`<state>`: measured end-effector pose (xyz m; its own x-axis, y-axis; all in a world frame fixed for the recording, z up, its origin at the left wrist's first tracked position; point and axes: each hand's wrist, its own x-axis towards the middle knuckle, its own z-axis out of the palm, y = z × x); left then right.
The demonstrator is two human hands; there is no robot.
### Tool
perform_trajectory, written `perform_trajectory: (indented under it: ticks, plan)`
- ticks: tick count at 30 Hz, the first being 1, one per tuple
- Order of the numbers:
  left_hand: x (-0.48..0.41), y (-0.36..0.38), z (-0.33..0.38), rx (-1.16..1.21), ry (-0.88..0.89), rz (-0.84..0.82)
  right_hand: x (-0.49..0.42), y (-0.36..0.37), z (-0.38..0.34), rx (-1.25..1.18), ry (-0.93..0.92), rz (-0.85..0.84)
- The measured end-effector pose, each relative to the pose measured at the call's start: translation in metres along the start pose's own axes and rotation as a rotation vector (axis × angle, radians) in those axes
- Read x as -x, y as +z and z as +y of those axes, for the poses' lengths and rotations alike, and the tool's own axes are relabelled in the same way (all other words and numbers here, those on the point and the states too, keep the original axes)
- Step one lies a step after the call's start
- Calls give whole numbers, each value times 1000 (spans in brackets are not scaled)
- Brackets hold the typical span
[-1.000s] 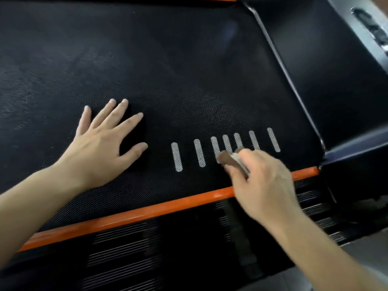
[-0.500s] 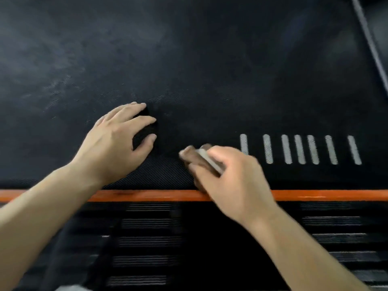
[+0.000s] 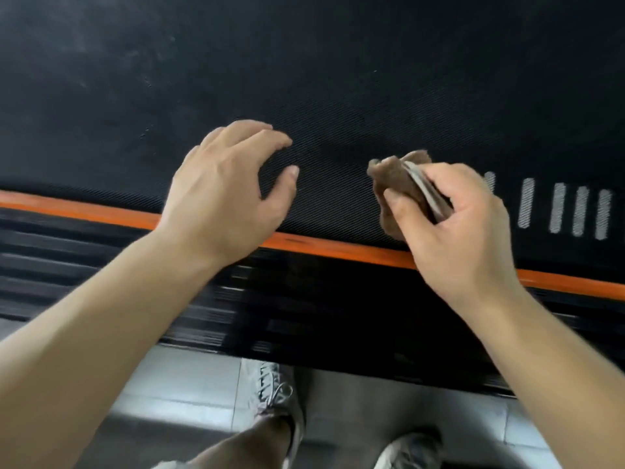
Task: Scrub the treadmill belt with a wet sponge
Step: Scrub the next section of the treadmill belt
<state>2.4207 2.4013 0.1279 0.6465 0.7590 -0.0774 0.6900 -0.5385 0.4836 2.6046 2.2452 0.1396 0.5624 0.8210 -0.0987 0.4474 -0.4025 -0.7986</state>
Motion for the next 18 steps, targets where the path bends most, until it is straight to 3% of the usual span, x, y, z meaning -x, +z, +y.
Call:
perform_trajectory:
  ticks: [7,18]
  plan:
    - [19,-2,-23,-5,8,-16,3,29,-14,196,-59,27]
    - [16,-21,-52,-65,-8,50,3,69,-29,217,-133,72]
